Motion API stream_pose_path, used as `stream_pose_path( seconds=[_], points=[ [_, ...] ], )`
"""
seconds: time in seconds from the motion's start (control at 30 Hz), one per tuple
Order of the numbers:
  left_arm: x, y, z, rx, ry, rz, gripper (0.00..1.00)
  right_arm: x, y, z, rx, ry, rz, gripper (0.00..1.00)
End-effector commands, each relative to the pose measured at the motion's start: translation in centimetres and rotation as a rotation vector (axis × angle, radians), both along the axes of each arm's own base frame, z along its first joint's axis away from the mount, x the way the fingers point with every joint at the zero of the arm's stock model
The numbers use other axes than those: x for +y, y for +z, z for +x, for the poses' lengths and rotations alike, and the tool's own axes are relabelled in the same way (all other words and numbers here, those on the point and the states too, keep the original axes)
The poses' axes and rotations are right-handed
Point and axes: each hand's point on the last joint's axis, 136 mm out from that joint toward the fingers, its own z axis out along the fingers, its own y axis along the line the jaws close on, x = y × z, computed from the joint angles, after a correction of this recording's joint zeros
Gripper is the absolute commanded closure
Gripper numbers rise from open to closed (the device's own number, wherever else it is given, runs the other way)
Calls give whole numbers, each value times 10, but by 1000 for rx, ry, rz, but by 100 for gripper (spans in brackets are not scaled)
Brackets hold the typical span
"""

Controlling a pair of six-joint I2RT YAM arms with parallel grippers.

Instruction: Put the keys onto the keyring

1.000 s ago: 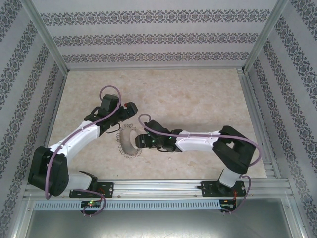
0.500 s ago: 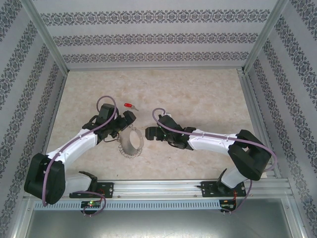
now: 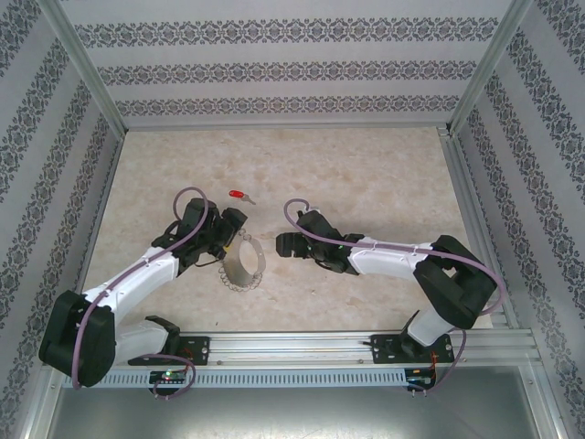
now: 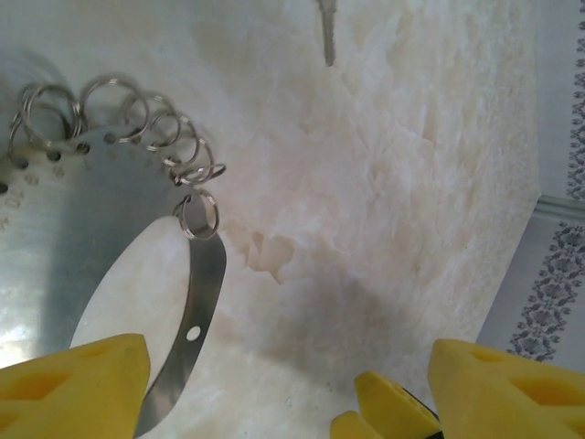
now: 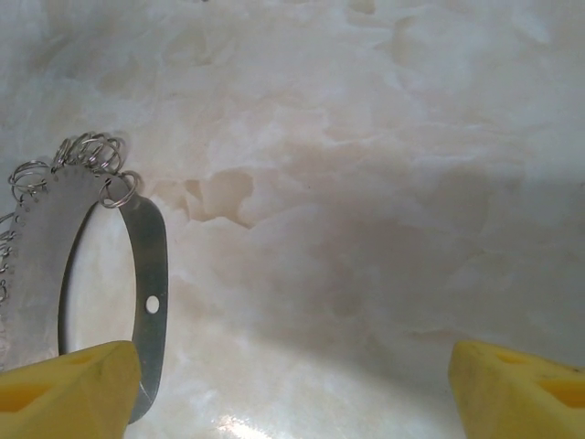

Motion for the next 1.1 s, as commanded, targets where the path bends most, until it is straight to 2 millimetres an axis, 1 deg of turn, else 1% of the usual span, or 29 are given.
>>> stream_pose_path(
  seconds=[0.0, 0.07, 0.13, 0.17, 0.2, 0.27, 0.4, 0.53, 0.67, 0.7, 0.87, 0.97, 1.07],
  points=[
    [-5, 0, 4, 24, 92, -85, 28, -4, 9, 4, -37, 6, 33, 16],
    [-7, -3, 6, 35, 105, -96, 32, -8, 9, 5, -34, -3, 52, 18],
    [-7, -6, 9, 49, 111, -84, 33, -11, 10, 7, -32, -8, 69, 19],
    [-3, -8, 9, 59, 120, -55, 32, -12, 9, 6, -29, -7, 74, 20],
    [3, -9, 8, 67, 136, -21, 28, -13, 9, 6, -27, -9, 75, 20],
    [16, -8, 11, 49, 156, 46, 23, -15, 8, 6, -25, -10, 78, 20],
    [49, -8, 18, 35, 185, 174, 18, -20, 11, 3, -29, -11, 90, 20],
    [70, -15, 26, 47, 163, 251, 14, -26, 16, 2, -41, -17, 100, 18],
    [73, -28, 39, 52, 94, 286, 12, -31, 22, -1, -47, -27, 115, 14],
    [70, -30, 43, 51, 73, 283, 11, -32, 25, -2, -49, -30, 122, 12],
    [60, -48, 49, 78, 18, 262, 11, -38, 34, -4, -54, -46, 132, 6],
    [53, -55, 52, 82, -11, 239, 11, -42, 38, -5, -58, -63, 137, 3],
    [44, -58, 59, 71, -37, 206, 11, -46, 38, -7, -58, -76, 138, 2]
  ],
)
